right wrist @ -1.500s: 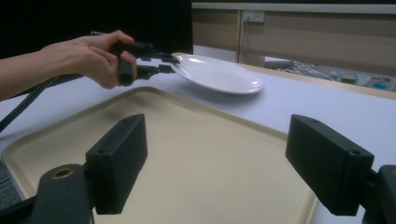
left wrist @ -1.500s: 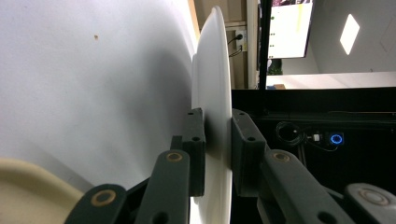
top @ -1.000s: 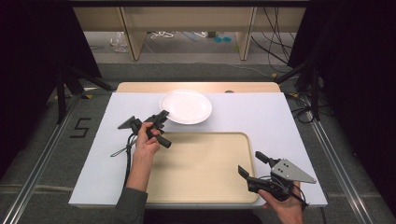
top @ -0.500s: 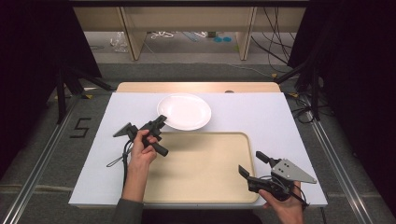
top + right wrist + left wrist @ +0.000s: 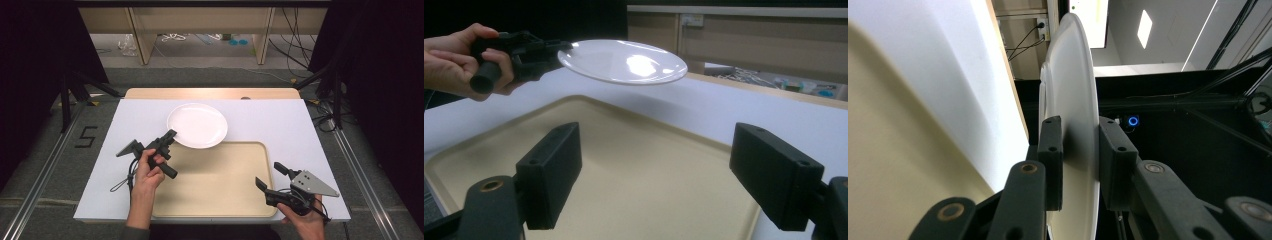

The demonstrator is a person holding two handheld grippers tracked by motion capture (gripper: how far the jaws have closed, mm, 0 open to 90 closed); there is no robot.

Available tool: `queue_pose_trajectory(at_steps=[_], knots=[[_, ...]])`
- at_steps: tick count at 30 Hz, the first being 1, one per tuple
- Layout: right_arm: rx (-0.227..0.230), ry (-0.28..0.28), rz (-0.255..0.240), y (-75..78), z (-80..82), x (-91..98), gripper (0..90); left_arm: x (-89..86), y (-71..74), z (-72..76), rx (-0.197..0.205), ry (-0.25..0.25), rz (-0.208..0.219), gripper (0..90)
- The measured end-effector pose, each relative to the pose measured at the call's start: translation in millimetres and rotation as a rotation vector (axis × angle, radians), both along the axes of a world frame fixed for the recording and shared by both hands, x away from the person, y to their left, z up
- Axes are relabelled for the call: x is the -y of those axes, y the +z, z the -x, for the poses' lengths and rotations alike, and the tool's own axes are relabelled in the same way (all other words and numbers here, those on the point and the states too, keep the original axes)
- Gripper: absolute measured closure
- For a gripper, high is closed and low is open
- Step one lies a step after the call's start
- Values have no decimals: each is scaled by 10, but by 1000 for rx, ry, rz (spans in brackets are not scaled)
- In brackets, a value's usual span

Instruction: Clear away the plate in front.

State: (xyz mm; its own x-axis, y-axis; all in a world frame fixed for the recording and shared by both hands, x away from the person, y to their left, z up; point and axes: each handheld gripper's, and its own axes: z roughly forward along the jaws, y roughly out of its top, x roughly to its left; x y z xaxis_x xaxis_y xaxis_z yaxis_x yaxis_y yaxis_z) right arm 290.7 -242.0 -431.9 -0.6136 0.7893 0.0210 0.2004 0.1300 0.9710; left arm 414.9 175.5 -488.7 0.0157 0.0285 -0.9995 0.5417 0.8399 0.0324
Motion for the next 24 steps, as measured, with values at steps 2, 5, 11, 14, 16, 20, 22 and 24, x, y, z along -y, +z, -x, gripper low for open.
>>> queue_pose_trajectory(at_steps=[2,5,11,14,16,20,22,24], knots=[[0,-1,0,0,-1,1,218,6,-34,55,5,-6,13,744],[0,-2,1,0,-1,2,218,-5,-61,154,4,0,24,743],[0,0,-1,0,-2,3,218,-19,-143,341,-2,-4,56,739],[-1,-2,1,1,1,1,218,-6,-171,429,0,-12,51,737],[0,-3,1,1,-1,1,218,6,-173,477,2,-19,57,736],[-4,-6,-3,-1,0,1,218,36,-171,581,23,-26,71,737],[-2,-1,-1,-3,-5,6,218,46,-184,620,19,-24,75,737],[-4,-1,0,1,-2,10,218,49,-203,676,14,-30,57,737]])
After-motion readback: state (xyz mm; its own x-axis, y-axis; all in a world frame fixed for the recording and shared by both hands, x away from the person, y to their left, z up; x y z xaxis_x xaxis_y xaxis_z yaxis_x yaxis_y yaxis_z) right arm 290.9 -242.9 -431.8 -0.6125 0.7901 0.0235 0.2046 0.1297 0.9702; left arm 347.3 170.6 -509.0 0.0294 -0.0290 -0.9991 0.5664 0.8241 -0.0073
